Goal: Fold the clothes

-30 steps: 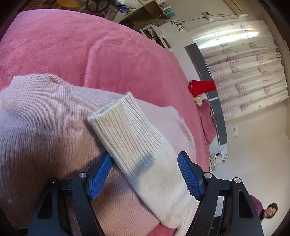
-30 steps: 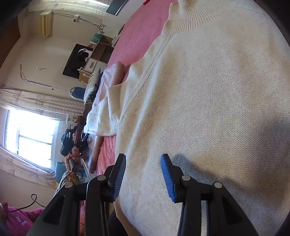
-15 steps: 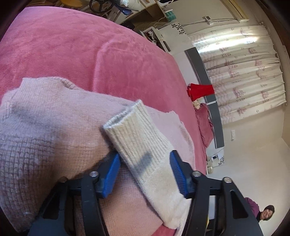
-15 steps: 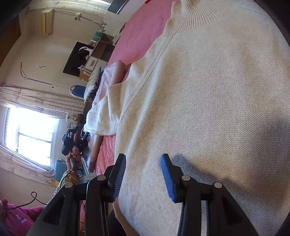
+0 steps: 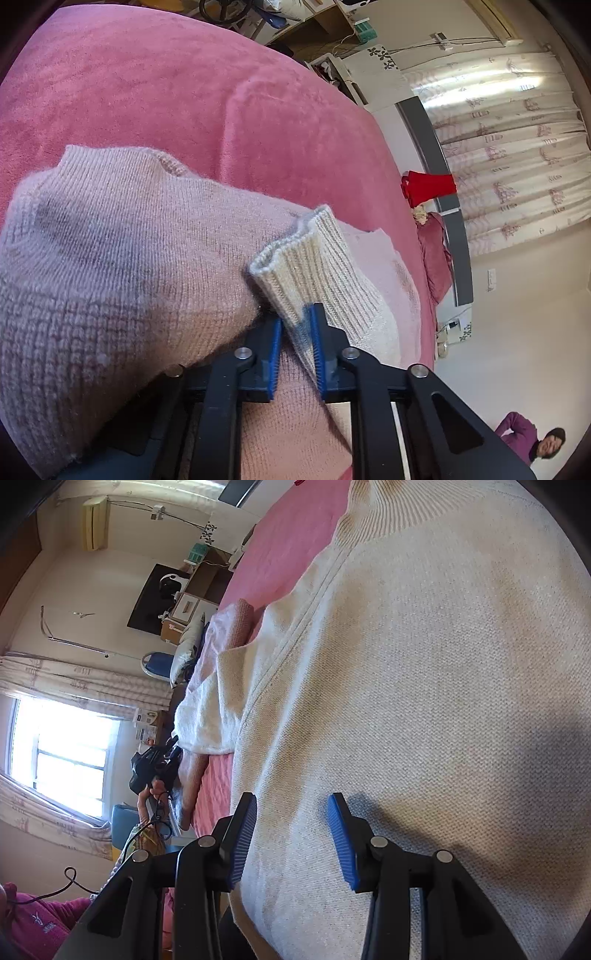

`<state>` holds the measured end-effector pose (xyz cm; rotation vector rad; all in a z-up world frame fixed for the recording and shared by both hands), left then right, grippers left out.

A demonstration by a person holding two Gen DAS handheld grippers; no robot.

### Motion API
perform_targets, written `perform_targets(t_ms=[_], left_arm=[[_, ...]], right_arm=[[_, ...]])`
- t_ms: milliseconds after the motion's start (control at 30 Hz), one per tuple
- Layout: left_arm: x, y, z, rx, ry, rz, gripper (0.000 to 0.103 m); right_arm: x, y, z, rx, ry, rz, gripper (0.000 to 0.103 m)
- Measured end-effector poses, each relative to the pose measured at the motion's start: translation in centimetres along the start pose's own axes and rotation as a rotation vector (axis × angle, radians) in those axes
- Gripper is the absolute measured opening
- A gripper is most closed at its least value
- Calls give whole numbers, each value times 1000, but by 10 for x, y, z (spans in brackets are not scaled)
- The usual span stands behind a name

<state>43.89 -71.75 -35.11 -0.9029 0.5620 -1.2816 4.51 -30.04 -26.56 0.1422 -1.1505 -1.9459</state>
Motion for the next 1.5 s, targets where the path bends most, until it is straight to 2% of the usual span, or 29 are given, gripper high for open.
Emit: perform_targets(t_ms=[100, 400, 567, 667, 867, 1200, 1400, 1500], left_arm=[[-1, -1, 0, -3, 2, -6, 7], [-3, -11, 19, -32, -48, -14, 6], [-12, -42, 34, -31, -86, -102, 6], [-33, -76, 36, -33, -83, -200, 6], [-133, -163, 10, -85, -13, -409, 6], [-302, -302, -35, -173, 107, -753, 6], [-404, -345, -86, -190, 181, -853, 6], [-453, -349, -113, -191, 249, -847, 6]], right_arm=[[-1, 1, -2, -1, 2, 1, 42], [0, -3, -2, -3, -9, -14, 42], [3, -11, 4, -12, -34, -28, 42], [5, -19, 10, -26, -59, -46, 42], [14, -38, 34, -52, -137, -78, 42], [10, -74, 99, -72, -249, -115, 42], [5, -105, 143, -78, -313, -144, 42], [5, -119, 159, -76, -335, -162, 42]])
Point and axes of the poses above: each gripper's, at about its wrist camera, not at the fingertips, and z roughly against the way its jaws point, y to its left, x to its top, the point moved 10 cm from there along -z, roughly the way its jaws point, and after that the axes turned 7 degrees about z, right-handed, at the moved point
